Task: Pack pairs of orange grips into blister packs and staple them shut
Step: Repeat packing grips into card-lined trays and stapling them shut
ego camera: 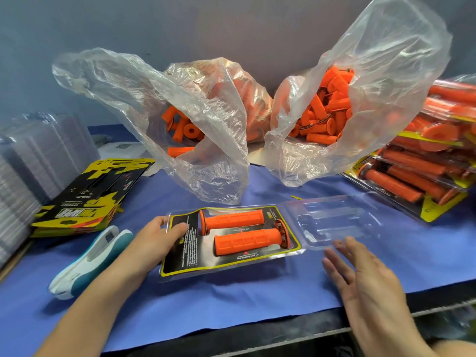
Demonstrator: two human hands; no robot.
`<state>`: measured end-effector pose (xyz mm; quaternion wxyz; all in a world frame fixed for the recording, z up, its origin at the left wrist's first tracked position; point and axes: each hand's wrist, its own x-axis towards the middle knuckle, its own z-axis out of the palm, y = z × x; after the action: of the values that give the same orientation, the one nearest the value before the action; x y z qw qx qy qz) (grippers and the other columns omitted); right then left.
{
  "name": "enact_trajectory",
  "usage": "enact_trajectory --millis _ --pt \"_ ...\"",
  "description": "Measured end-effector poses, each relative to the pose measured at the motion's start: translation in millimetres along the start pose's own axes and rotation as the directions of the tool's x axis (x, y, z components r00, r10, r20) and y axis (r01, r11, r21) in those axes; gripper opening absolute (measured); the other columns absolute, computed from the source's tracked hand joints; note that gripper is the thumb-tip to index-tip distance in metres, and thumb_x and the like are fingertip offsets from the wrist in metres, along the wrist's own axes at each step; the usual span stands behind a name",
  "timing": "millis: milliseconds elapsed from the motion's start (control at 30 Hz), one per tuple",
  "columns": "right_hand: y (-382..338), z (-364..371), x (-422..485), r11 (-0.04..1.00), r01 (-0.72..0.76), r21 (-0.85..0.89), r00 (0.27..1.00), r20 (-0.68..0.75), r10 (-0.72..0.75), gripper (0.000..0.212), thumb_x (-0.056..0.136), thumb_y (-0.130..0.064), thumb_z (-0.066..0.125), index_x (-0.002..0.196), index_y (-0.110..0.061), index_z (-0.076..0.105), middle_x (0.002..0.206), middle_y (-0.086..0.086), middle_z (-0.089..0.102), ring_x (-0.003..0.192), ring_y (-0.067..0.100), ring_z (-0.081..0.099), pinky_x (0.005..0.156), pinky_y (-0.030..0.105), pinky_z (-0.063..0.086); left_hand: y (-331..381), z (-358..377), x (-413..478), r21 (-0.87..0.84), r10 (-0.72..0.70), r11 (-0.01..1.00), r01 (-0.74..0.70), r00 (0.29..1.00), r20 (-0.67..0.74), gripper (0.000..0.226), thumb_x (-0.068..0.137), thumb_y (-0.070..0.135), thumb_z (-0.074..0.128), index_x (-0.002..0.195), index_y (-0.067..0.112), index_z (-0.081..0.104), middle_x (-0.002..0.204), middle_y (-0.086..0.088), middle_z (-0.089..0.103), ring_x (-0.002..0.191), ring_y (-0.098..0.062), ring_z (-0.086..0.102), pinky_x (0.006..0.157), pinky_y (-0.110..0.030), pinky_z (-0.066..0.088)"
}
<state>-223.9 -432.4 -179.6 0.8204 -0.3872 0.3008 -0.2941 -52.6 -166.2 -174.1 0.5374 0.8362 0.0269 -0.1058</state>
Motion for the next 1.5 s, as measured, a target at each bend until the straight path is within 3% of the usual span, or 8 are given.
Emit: enact_trajectory --millis 267,533,800,967,1067,1200,1433,1500 --pt "12 14 0 0.854 0.379 -0.357 0.923 0.078 -0.377 0.046 0.095 -0.014 0.06 0.123 -0.05 0.054 0.081 -0.016 0.061 0.069 0.003 0.061 0.069 0.016 0.053 0 2 1 -0.039 0.028 0.999 -0.028 0.999 0.014 0.023 0.09 0.024 0.069 0.109 0.018 0.058 0.09 -0.004 0.076 0.077 -0.02 0.073 0.084 -0.043 0.058" --pt "24 22 -11 0.132 0.868 -0.478 0.452 0.652 -0.609 0.036 0.101 -0.023 0.054 0.131 -0.042 0.057 0.106 -0.01 0.051 0.098 0.01 0.055 0.084 0.011 0.038 -6 3 7 -0.055 0.047 0.997 -0.046 0.999 0.012 0.022 0.091 0.023 0.069 0.108 0.016 0.058 0.081 0.0 0.076 0.064 -0.01 0.071 0.065 -0.031 0.054" --pt "44 17 -7 -0.32 0.898 -0.301 0.137 0.884 -0.448 0.03 0.094 -0.018 0.051 0.113 -0.024 0.073 0.11 -0.008 0.067 0.11 0.02 0.057 0.101 0.034 0.041 -4 -5 -1 -0.023 0.234 0.972 -0.233 0.956 0.177 0.03 0.093 0.013 0.065 0.082 0.038 0.076 0.079 0.006 0.076 0.072 -0.003 0.07 0.068 -0.019 0.056" --pt "45 19 -4 -0.403 0.88 -0.251 0.065 0.905 -0.42 0.022 0.094 -0.031 0.057 0.105 -0.024 0.074 0.105 -0.008 0.069 0.108 0.02 0.058 0.098 0.038 0.043 -4 -9 -4 -0.024 0.212 0.977 -0.21 0.967 0.142 0.015 0.092 0.022 0.063 0.082 0.024 0.074 0.08 -0.006 0.076 0.064 -0.006 0.068 0.057 -0.016 0.052" --pt "43 19 -2 -0.451 0.86 -0.239 0.049 0.918 -0.393 0.024 0.088 -0.04 0.063 0.103 -0.025 0.075 0.103 -0.007 0.07 0.107 0.019 0.058 0.098 0.038 0.041 -6 -17 -8 -0.148 0.199 0.974 -0.17 0.957 0.211 0.03 0.081 0.028 0.071 0.099 0.004 0.072 0.103 -0.025 0.071 0.09 -0.024 0.069 0.086 -0.032 0.053" --pt "42 22 0 -0.504 0.829 -0.242 0.021 0.914 -0.404 0.018 0.087 -0.03 0.061 0.095 -0.026 0.077 0.096 -0.009 0.071 0.099 0.018 0.063 0.094 0.039 0.043 -3 -18 -1 -0.45 -0.097 0.871 0.196 0.968 0.233 0.061 0.099 0.051 0.045 0.112 -0.006 0.066 0.113 -0.033 0.066 0.104 -0.042 0.062 0.096 -0.051 0.046" --pt "45 27 -1 -0.575 0.782 -0.241 -0.024 0.91 -0.414 0.017 0.08 -0.014 0.066 0.084 -0.029 0.074 0.087 -0.011 0.068 0.09 0.018 0.061 0.089 0.036 0.042 -4 -6 -4 -0.085 0.007 0.996 0.005 0.99 0.14 0.025 0.096 0.023 0.063 0.084 0.004 0.073 0.081 -0.012 0.076 0.064 -0.015 0.069 0.058 -0.024 0.056" --pt "48 31 -3 -0.579 0.783 -0.226 -0.024 0.92 -0.391 0.021 0.076 -0.013 0.069 0.088 -0.03 0.072 0.086 -0.009 0.066 0.081 0.019 0.061 0.084 0.035 0.041 -4 -4 -4 -0.079 -0.001 0.997 0.012 0.991 0.133 0.021 0.095 0.021 0.064 0.091 0.001 0.071 0.086 -0.017 0.075 0.076 -0.025 0.071 0.076 -0.037 0.06"
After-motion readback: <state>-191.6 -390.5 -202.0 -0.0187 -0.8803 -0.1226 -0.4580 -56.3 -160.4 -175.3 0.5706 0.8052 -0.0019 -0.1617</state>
